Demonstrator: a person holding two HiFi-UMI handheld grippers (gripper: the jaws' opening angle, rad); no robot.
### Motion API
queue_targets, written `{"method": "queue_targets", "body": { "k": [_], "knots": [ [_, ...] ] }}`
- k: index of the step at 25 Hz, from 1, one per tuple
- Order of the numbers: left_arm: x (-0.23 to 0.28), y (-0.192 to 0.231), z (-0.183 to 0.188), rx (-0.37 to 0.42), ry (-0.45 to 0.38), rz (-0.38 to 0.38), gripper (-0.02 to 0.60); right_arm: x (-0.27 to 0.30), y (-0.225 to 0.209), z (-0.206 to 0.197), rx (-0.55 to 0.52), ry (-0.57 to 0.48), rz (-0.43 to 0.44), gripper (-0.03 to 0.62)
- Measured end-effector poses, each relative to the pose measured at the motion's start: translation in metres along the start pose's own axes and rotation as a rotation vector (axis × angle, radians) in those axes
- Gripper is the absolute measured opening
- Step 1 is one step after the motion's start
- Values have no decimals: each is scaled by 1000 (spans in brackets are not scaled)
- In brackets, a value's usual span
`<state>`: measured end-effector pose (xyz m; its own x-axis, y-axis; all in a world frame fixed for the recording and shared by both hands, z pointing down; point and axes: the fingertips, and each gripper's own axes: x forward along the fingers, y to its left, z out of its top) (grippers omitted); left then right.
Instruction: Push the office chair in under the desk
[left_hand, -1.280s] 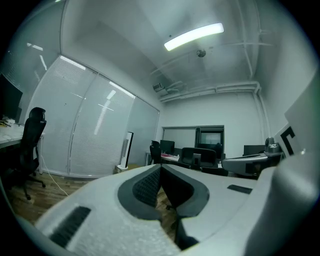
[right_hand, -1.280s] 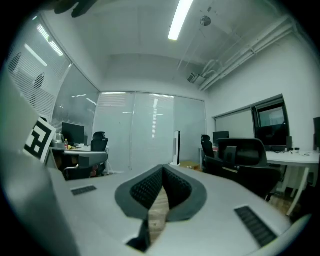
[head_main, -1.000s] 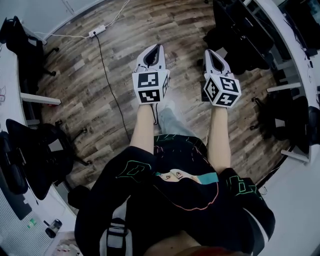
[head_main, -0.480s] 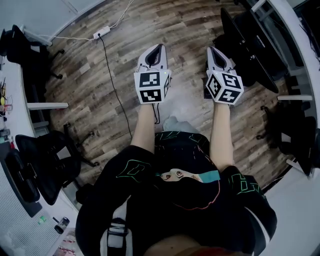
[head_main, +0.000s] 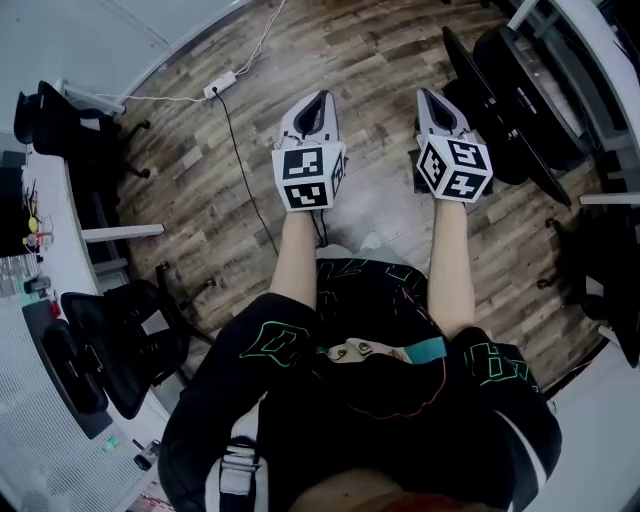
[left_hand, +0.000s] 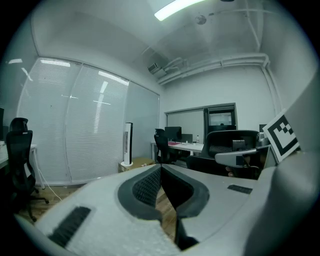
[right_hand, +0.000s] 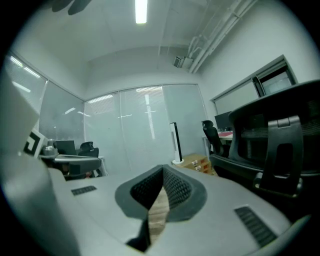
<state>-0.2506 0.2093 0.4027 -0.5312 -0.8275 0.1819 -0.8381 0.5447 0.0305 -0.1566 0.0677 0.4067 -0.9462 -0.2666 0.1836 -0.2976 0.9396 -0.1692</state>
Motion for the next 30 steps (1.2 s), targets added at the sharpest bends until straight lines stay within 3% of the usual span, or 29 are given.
{"method": "queue_targets", "body": {
  "k": [13,19,30],
  "knots": [
    [57,-4,8,22,1,-96,9,21,-35,8,0,-8,-91,5],
    [111,-39,33,70,-31,-287,9,16,-72,31,6,-62,-253,5],
    [175,-101,23,115,27,-594,9,-5,-121,22,63,-91,-532,5]
  ]
}}
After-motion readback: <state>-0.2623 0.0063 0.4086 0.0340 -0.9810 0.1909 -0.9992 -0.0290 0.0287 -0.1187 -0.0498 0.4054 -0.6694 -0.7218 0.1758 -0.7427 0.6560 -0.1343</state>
